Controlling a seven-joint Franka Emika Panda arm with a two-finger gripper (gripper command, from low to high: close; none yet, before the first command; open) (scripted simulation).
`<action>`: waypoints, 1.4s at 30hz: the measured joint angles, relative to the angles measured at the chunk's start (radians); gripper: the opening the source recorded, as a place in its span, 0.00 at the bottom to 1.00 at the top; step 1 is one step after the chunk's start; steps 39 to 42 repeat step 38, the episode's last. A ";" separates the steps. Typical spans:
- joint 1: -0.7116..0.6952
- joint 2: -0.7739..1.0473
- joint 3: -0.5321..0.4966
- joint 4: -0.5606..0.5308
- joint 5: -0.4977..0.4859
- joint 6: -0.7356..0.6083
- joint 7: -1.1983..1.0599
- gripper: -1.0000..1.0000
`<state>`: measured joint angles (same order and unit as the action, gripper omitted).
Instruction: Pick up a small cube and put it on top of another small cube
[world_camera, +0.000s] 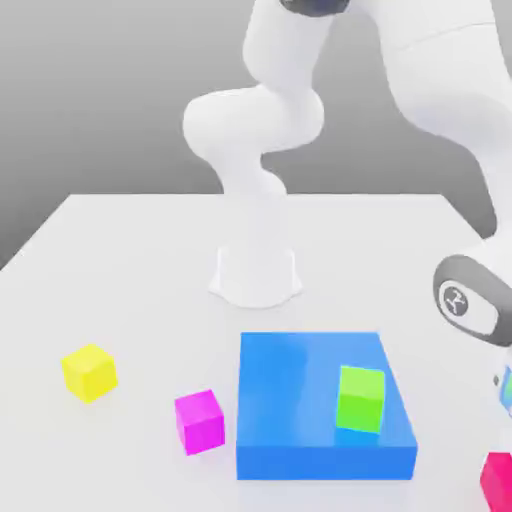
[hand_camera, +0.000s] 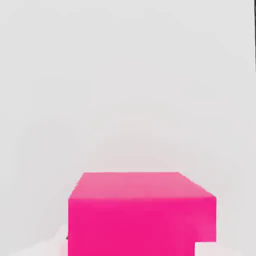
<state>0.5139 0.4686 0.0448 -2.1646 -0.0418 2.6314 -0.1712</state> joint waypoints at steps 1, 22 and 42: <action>-0.004 -0.035 -0.002 -0.010 0.003 -0.025 0.000 0.00; -0.394 -0.528 -0.361 -0.598 0.015 0.075 0.207 0.00; -0.393 -0.406 -0.343 -0.597 0.119 0.192 0.133 1.00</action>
